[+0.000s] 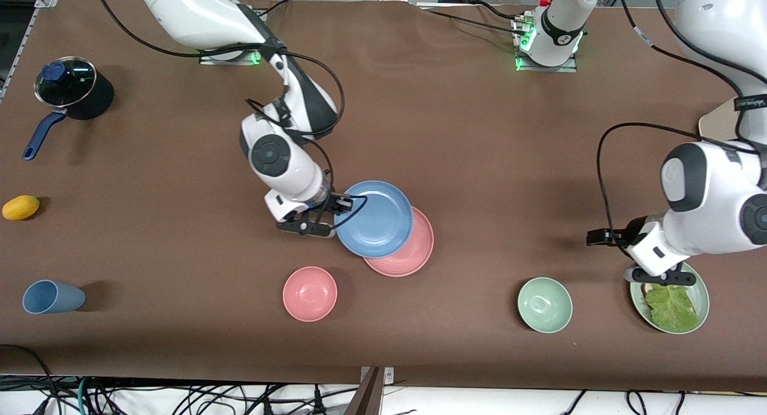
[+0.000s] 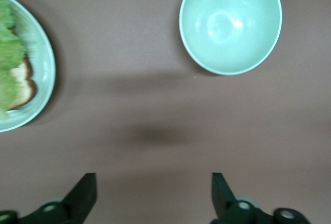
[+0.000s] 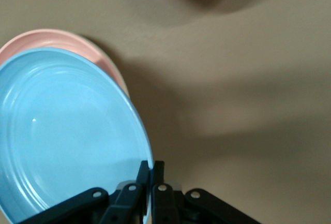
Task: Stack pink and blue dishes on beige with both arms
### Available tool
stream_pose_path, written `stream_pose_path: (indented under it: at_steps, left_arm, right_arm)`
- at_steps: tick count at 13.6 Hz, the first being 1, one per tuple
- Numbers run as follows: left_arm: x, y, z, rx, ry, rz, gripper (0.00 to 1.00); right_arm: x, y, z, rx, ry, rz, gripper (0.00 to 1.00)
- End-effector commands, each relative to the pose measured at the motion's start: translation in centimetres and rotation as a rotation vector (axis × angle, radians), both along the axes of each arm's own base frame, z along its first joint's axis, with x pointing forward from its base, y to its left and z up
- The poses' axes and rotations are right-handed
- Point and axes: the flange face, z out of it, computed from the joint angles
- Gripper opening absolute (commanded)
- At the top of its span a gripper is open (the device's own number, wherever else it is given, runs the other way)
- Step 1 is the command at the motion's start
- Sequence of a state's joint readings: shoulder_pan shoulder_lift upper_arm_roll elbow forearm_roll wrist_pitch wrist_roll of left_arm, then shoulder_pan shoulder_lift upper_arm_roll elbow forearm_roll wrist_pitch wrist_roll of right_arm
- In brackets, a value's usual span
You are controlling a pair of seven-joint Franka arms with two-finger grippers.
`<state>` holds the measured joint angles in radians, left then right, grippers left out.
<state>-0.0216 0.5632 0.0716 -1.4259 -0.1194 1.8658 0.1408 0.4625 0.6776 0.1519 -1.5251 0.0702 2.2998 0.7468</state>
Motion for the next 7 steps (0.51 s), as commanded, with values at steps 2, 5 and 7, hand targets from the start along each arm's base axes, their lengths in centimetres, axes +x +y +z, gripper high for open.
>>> stream_pose_path:
  at_steps: [2, 5, 7]
  left_arm:
    - [-2.0, 0.7, 6.2, 0.011, 0.004, -0.037, 1.0]
    - [-3.7, 0.0, 11.6, 0.048, -0.021, -0.061, 1.0]
    - [-4.8, 0.1, 14.8, 0.069, -0.059, -0.069, 1.0]
  right_arm:
    - [-0.3, 2.4, -1.6, 0.031, -0.029, -0.071, 0.0]
    - [0.4, 3.0, -1.4, 0.048, -0.05, -0.073, 0.0]
    - [1.1, 3.2, -1.4, 0.057, -0.06, -0.076, 0.0]
